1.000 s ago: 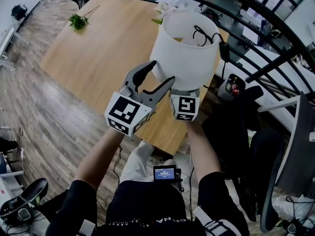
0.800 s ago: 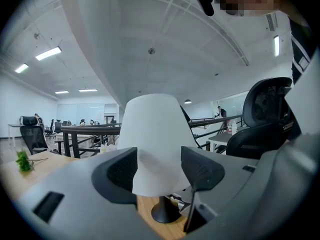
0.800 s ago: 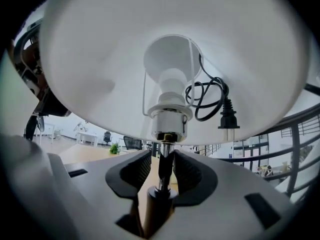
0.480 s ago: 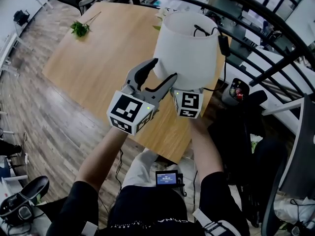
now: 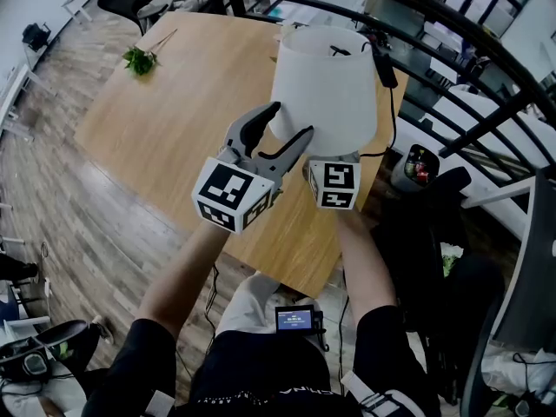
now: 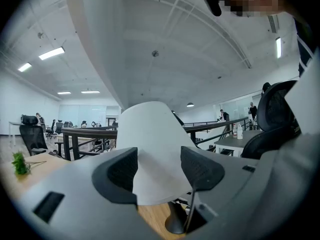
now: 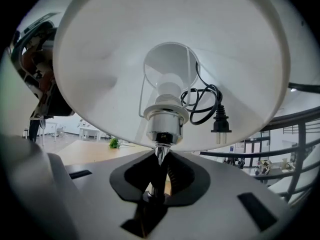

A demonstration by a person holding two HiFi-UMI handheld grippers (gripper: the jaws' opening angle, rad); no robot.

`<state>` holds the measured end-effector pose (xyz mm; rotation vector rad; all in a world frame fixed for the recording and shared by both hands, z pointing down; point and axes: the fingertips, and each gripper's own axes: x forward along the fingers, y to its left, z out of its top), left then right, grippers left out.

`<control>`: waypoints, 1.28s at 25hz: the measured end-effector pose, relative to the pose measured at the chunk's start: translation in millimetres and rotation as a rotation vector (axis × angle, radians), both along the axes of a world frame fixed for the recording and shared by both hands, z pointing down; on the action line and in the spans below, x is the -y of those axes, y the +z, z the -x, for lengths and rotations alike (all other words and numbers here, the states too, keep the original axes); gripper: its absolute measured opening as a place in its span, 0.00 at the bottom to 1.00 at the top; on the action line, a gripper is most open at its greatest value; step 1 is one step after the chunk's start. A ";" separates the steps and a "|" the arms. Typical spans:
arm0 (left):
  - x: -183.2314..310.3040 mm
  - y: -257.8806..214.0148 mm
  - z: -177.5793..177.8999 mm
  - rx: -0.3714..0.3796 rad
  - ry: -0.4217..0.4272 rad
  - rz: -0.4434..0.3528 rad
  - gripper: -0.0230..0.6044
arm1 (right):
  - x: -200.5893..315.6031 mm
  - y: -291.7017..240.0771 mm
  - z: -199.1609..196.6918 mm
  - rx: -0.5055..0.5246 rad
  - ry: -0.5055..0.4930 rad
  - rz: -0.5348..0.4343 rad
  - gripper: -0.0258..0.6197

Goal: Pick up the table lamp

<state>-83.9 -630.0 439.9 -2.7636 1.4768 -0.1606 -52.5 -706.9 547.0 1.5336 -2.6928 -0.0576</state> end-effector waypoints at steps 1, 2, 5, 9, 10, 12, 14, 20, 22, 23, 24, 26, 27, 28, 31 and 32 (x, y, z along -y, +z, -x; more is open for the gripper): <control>1.2 0.5 -0.6 -0.003 0.002 0.000 0.48 | 0.7 1.3 -0.4 -0.004 -0.002 0.012 0.16; 2.8 1.1 -0.9 -0.006 0.004 0.000 0.48 | 1.7 2.6 -0.5 -0.006 -0.005 0.024 0.16; 10.5 0.8 0.9 -0.022 0.009 0.003 0.48 | 5.8 5.3 2.0 -0.011 -0.012 0.063 0.16; 18.0 0.2 2.5 -0.046 0.008 0.008 0.48 | 6.2 9.8 5.5 -0.004 -0.030 0.115 0.16; 18.8 -0.1 2.8 -0.049 0.008 0.011 0.48 | 5.2 10.6 6.4 0.000 -0.034 0.127 0.16; 20.1 -3.5 4.5 -0.053 0.010 0.015 0.48 | 3.1 9.5 9.2 0.010 -0.041 0.153 0.16; 20.6 -8.6 6.4 -0.056 0.014 0.017 0.48 | 0.7 6.4 12.0 0.024 -0.046 0.179 0.16; 13.9 -27.8 5.7 -0.087 0.032 0.016 0.48 | -13.0 -7.2 13.9 0.055 -0.071 0.249 0.16; 10.9 -38.2 5.7 -0.100 0.037 0.011 0.48 | -16.9 -16.3 14.2 0.060 -0.079 0.264 0.16; 8.1 -43.3 5.3 -0.107 0.039 0.007 0.48 | -20.3 -20.7 14.1 0.063 -0.081 0.273 0.16; 4.0 -47.8 4.9 -0.113 0.043 0.002 0.48 | -25.3 -24.6 13.9 0.067 -0.082 0.285 0.16; -6.5 -55.9 5.0 -0.127 0.046 -0.010 0.48 | -37.0 -31.3 14.1 0.071 -0.082 0.306 0.16; -11.2 -60.1 5.7 -0.132 0.045 -0.016 0.48 | -41.9 -35.0 14.5 0.071 -0.083 0.313 0.16; -15.1 -64.4 6.4 -0.136 0.042 -0.023 0.48 | -45.8 -39.1 14.9 0.069 -0.086 0.318 0.16; -27.0 -75.6 6.2 -0.146 0.030 -0.029 0.48 | -58.7 -50.4 13.6 0.058 -0.098 0.331 0.16; -31.5 -79.0 6.0 -0.151 0.026 -0.030 0.48 | -63.4 -54.0 13.1 0.053 -0.104 0.334 0.16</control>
